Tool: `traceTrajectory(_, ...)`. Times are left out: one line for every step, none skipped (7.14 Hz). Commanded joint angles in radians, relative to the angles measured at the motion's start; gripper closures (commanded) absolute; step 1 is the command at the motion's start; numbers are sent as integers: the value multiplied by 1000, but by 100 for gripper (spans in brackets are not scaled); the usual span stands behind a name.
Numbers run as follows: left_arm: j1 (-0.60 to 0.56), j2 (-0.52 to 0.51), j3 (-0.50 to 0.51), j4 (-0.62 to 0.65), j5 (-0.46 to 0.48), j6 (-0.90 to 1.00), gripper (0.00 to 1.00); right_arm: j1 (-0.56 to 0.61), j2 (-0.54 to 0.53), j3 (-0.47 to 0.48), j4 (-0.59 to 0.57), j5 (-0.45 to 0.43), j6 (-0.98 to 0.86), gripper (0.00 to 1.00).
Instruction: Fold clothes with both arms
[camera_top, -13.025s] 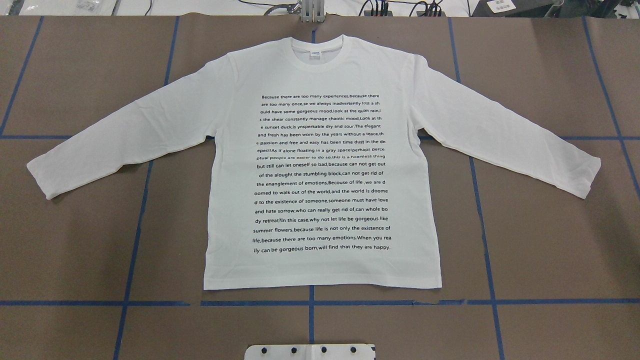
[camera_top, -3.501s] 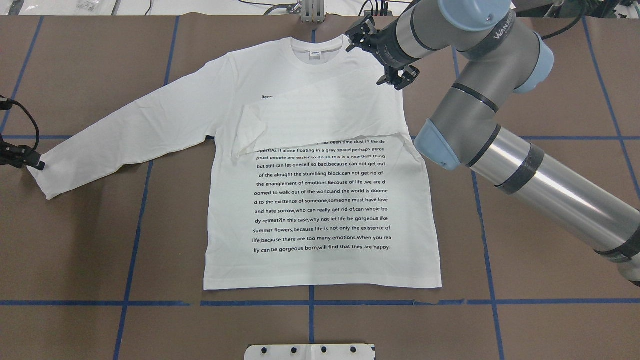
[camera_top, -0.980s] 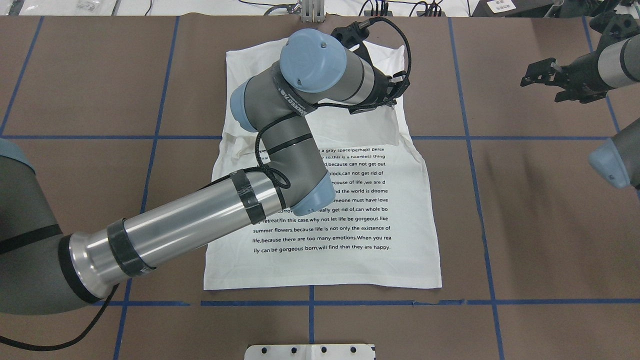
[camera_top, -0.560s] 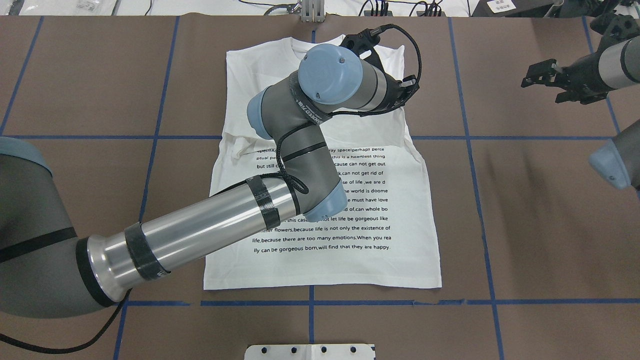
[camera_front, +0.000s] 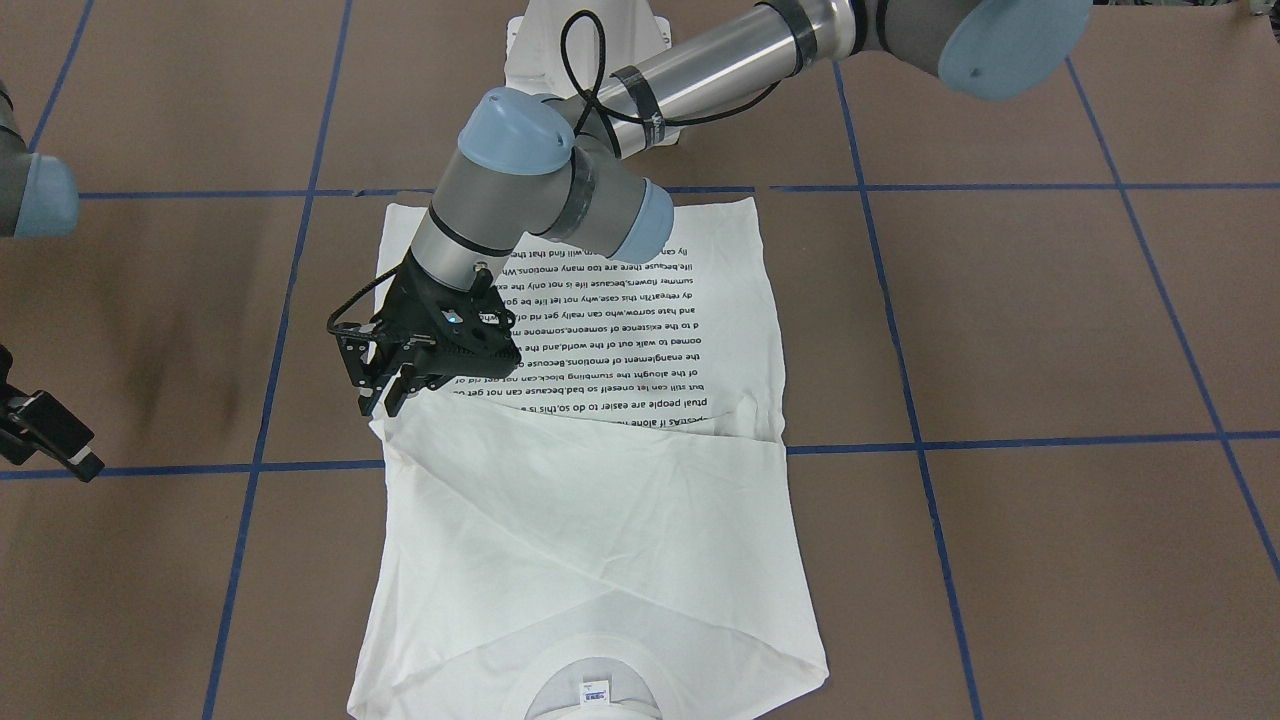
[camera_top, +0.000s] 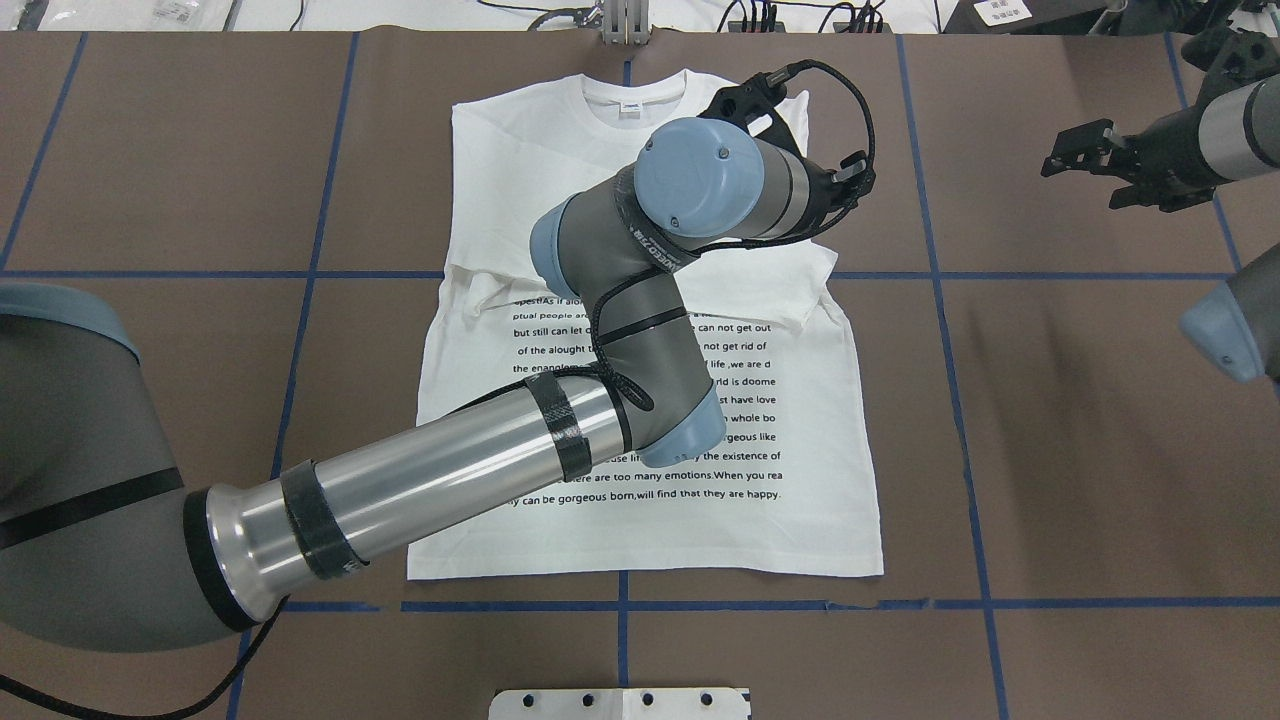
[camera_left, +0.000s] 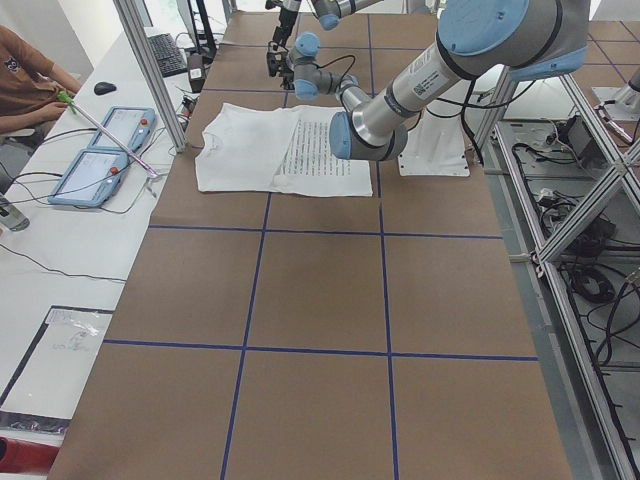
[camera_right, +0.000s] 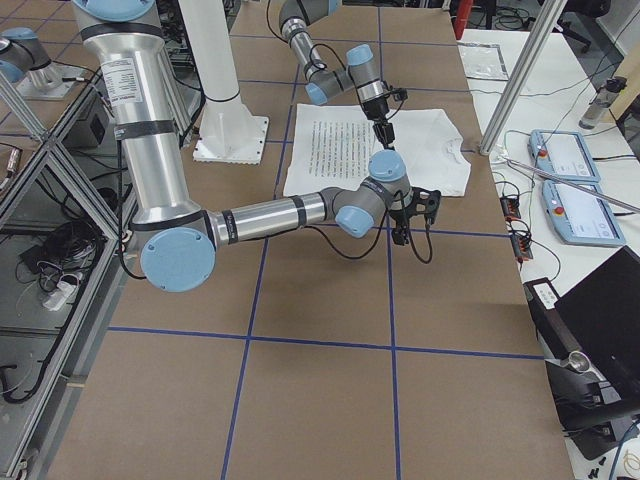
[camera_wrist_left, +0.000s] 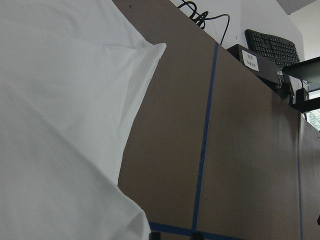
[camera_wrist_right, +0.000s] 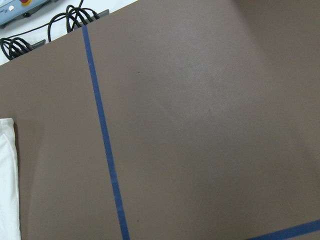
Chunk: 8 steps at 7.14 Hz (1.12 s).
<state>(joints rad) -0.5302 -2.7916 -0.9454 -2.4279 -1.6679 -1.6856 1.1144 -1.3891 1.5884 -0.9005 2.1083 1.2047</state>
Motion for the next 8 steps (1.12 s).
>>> traceTrajectory(6, 21, -93, 27, -22, -16, 21, -42, -100, 152, 0, 62, 47, 0)
traceTrajectory(3, 103, -247, 112, -83, -10, 22, -100, -154, 256, -1, 68, 159, 0)
traceTrajectory(-1, 227, -458, 229, -92, 24, 24, -158, -213, 334, -3, 67, 235, 0)
traceTrajectory(-2, 345, -648, 327, -92, 84, 25, -215, -267, 407, -3, 56, 339, 0)
traceTrajectory(-17, 421, -785, 407, -92, 131, 25, -294, -274, 447, -5, 15, 460, 2)
traceTrajectory(-22, 514, -908, 423, -95, 164, 27, -458, -274, 496, -15, -184, 599, 7)
traceTrajectory(-31, 564, -975, 431, -122, 168, 29, -555, -272, 510, -40, -277, 655, 9)
traceTrajectory(-37, 596, -987, 429, -131, 168, 31, -617, -266, 513, -57, -316, 741, 9)
